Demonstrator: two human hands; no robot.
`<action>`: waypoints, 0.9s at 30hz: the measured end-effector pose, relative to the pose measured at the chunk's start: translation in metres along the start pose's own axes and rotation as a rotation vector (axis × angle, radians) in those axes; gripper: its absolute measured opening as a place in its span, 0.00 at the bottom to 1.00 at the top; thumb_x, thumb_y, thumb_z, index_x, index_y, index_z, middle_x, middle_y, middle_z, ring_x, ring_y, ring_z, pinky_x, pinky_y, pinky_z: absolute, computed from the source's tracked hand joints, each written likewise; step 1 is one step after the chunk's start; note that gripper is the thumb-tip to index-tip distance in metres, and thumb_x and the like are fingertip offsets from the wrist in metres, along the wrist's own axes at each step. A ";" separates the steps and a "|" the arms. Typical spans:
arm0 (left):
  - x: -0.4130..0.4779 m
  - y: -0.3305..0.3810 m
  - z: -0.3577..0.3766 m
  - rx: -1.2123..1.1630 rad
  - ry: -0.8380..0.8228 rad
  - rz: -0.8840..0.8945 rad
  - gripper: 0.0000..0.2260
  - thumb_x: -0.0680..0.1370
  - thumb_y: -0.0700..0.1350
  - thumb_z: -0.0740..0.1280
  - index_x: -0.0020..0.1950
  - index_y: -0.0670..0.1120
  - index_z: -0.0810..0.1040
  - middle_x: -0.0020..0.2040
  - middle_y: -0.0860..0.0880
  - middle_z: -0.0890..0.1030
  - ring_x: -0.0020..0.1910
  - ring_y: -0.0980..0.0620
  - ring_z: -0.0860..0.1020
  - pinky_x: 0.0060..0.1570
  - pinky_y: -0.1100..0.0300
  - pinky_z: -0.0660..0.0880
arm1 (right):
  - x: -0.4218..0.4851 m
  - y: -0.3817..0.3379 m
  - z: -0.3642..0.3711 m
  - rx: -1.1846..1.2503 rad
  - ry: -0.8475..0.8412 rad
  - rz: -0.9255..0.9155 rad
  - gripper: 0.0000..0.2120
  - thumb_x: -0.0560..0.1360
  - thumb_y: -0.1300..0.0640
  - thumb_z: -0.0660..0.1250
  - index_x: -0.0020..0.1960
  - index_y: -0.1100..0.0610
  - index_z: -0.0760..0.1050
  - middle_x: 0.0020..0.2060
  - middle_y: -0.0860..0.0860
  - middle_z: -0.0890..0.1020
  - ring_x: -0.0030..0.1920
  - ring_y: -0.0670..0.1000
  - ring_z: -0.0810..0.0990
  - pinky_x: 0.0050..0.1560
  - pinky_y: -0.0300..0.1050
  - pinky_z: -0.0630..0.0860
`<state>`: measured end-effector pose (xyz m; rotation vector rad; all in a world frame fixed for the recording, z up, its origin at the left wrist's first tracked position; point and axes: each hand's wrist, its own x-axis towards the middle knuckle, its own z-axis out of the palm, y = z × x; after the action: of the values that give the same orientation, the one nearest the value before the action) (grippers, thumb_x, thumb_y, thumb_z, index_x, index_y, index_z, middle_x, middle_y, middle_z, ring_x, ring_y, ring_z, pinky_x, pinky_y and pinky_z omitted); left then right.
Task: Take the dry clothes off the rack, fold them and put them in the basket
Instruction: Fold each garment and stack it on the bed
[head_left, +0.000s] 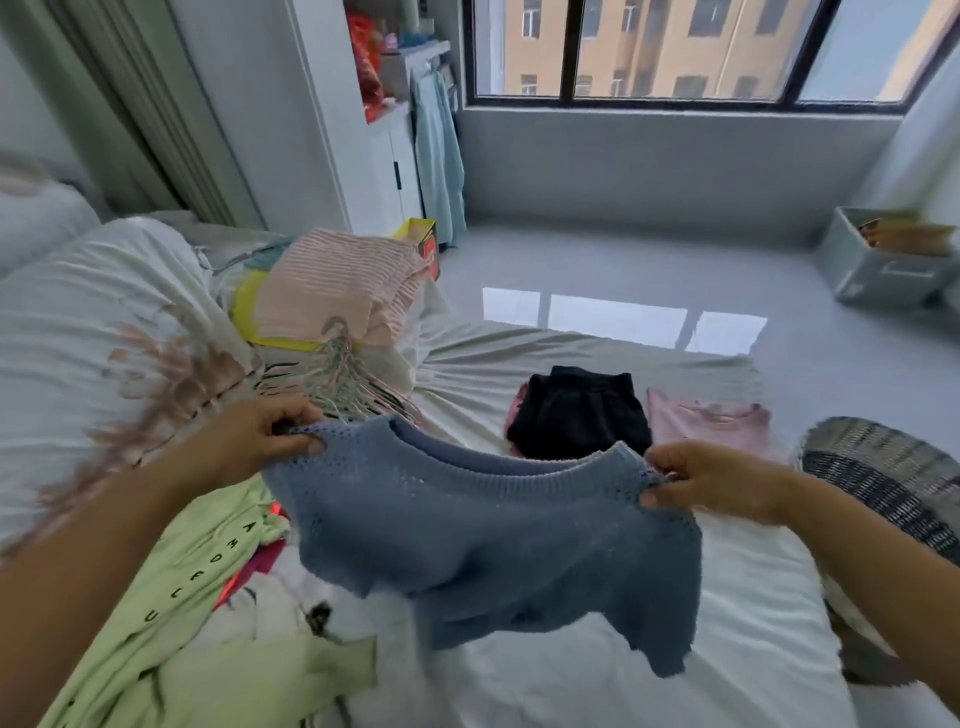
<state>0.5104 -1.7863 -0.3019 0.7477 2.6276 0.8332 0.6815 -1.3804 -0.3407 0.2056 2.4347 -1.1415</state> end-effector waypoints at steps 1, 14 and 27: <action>-0.006 0.009 0.003 0.028 -0.022 0.004 0.13 0.70 0.40 0.73 0.39 0.60 0.80 0.39 0.51 0.80 0.42 0.52 0.77 0.41 0.63 0.68 | -0.016 0.003 -0.005 0.036 0.040 0.007 0.15 0.75 0.53 0.67 0.51 0.66 0.73 0.46 0.64 0.75 0.48 0.55 0.75 0.57 0.57 0.71; -0.009 0.074 0.006 0.000 -0.116 0.022 0.13 0.73 0.43 0.71 0.35 0.47 0.69 0.32 0.50 0.68 0.29 0.58 0.65 0.29 0.66 0.59 | -0.105 -0.026 -0.067 -0.071 0.101 0.082 0.06 0.78 0.52 0.62 0.51 0.51 0.76 0.49 0.50 0.77 0.53 0.50 0.75 0.59 0.45 0.70; 0.104 0.103 -0.023 -0.273 0.028 0.030 0.17 0.74 0.42 0.71 0.26 0.51 0.74 0.26 0.56 0.69 0.31 0.56 0.65 0.32 0.59 0.59 | -0.047 -0.039 -0.147 -0.106 0.852 0.038 0.07 0.74 0.64 0.67 0.51 0.64 0.79 0.44 0.55 0.78 0.46 0.52 0.74 0.48 0.42 0.66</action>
<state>0.4551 -1.6666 -0.2335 0.7060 2.4605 1.1875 0.6635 -1.2918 -0.2096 0.8471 3.1775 -1.0305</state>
